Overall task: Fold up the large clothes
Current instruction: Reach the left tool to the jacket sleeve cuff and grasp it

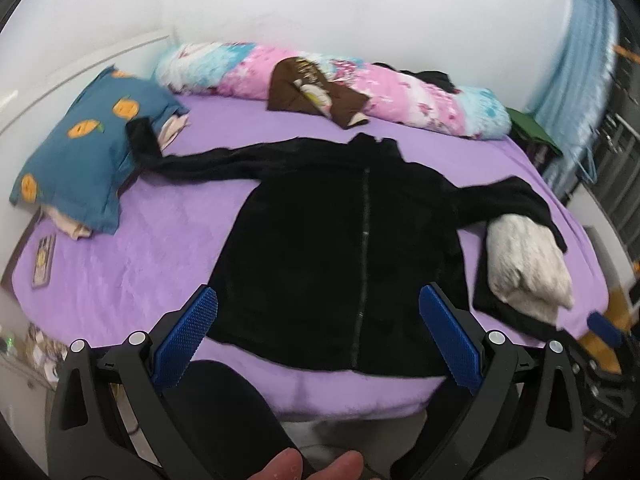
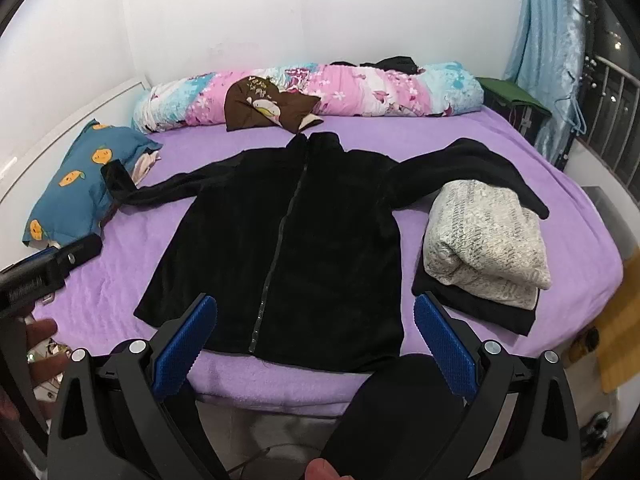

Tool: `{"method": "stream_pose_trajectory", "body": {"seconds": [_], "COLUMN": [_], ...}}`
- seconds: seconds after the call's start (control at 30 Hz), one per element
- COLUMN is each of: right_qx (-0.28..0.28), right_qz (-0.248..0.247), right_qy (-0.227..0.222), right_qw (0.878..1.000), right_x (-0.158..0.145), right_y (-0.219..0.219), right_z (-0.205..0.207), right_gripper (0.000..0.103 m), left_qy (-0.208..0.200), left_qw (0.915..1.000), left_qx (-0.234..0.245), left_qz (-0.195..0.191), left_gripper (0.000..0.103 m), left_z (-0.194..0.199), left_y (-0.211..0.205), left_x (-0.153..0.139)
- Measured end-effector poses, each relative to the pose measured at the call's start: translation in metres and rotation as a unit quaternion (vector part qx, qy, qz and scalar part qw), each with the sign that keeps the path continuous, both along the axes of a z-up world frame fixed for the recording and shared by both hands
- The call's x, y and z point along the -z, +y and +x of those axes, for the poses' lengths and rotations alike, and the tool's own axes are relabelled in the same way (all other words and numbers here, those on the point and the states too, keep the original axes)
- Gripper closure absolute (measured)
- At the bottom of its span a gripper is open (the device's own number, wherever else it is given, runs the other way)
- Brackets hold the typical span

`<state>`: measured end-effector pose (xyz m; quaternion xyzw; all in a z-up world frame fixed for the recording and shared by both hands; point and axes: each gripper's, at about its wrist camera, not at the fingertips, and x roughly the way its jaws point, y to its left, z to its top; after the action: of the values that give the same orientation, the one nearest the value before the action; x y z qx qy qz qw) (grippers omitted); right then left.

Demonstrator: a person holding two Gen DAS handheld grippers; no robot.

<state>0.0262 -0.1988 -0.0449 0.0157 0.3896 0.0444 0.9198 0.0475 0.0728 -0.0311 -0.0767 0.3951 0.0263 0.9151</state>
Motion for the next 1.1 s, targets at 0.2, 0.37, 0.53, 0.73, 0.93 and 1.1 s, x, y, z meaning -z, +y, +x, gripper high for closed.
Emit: {"method": "stream_pose_trajectory", "body": {"seconds": [0.2, 0.37, 0.53, 0.73, 0.93, 1.1], "right_qx": [-0.003, -0.006, -0.004, -0.015, -0.026, -0.037], "right_qz": [0.009, 0.008, -0.002, -0.028, -0.037, -0.046], "right_qy": [0.012, 0.025, 0.049, 0.074, 0.093, 0.107], "right_qw": [1.0, 1.0, 0.999, 0.997, 0.995, 0.992], "right_x": [0.013, 0.027, 0.046, 0.068, 0.085, 0.097], "right_y": [0.007, 0.014, 0.022, 0.038, 0.052, 0.059], "right_z": [0.019, 0.038, 0.063, 0.087, 0.106, 0.118], "right_gripper": [0.006, 0.006, 0.006, 0.006, 0.006, 0.006], "left_qy": [0.007, 0.005, -0.011, -0.03, -0.036, -0.025], "left_qw": [0.9974, 0.9902, 0.9853, 0.9757, 0.9465, 0.9272], "left_qx": [-0.036, -0.089, -0.129, -0.182, -0.247, -0.293], "left_qz": [-0.062, -0.108, -0.111, -0.118, -0.205, -0.232], "left_gripper": [0.006, 0.006, 0.006, 0.006, 0.006, 0.006], "left_z": [0.035, 0.077, 0.127, 0.194, 0.236, 0.275], "left_y": [0.055, 0.124, 0.183, 0.255, 0.322, 0.38], "left_x": [0.023, 0.045, 0.074, 0.117, 0.163, 0.197]}}
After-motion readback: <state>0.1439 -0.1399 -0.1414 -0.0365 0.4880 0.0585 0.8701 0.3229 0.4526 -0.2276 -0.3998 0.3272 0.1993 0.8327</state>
